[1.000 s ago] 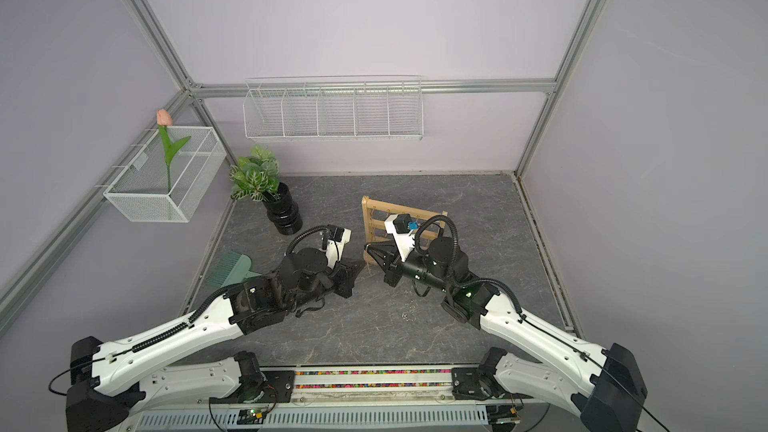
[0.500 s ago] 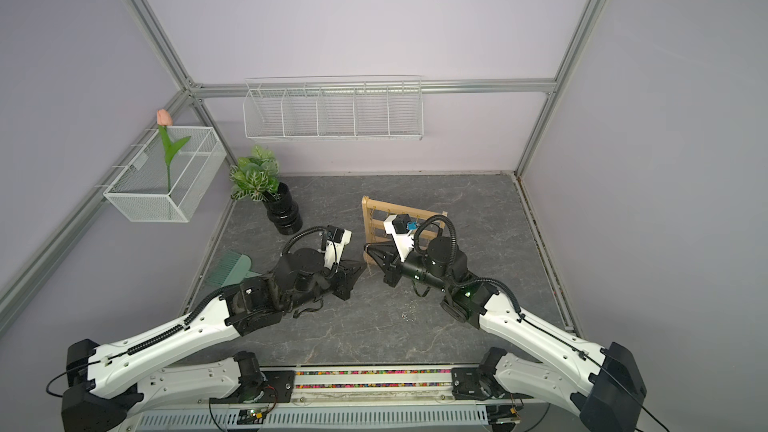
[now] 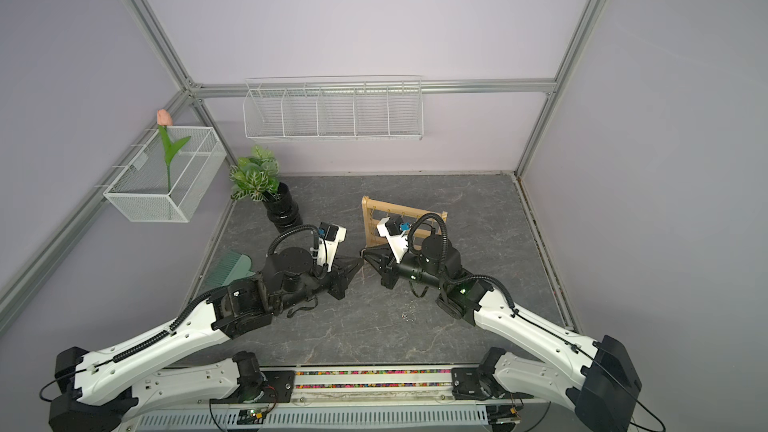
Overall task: Hang the necklace on the jewelry display stand
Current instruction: Pick up the necklace from the center of the board.
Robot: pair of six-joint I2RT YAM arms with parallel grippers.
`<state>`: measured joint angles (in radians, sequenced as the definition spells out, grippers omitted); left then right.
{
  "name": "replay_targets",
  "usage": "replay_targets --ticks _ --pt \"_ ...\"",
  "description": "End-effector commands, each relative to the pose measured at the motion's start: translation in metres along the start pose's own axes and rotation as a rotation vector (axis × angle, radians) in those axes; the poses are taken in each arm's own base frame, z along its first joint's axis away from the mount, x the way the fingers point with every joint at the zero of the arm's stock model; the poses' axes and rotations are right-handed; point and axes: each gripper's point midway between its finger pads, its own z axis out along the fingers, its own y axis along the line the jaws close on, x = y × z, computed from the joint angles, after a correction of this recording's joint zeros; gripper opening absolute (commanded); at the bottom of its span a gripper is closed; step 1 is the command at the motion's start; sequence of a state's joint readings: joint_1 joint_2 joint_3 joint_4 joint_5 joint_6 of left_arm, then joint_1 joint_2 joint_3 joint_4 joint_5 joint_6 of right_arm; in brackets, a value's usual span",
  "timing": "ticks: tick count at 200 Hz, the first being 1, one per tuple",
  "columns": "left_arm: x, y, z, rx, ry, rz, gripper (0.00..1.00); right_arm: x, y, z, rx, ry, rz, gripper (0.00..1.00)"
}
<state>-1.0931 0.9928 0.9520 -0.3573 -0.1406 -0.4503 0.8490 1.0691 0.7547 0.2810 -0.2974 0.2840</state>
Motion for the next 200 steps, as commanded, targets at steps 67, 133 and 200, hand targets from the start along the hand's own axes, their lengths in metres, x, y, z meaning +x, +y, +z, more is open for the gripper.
replay_targets --ticks 67,133,200 --pt "-0.019 0.001 -0.011 -0.019 -0.053 0.021 0.05 -0.008 0.010 0.000 -0.038 -0.010 -0.031 0.07" --pt "-0.018 0.005 -0.017 -0.037 -0.060 0.020 0.07 -0.010 0.006 -0.001 -0.012 -0.022 -0.039 0.07" --pt "-0.013 0.003 -0.009 -0.021 -0.046 0.013 0.08 -0.012 0.013 0.002 -0.058 -0.027 -0.030 0.07"
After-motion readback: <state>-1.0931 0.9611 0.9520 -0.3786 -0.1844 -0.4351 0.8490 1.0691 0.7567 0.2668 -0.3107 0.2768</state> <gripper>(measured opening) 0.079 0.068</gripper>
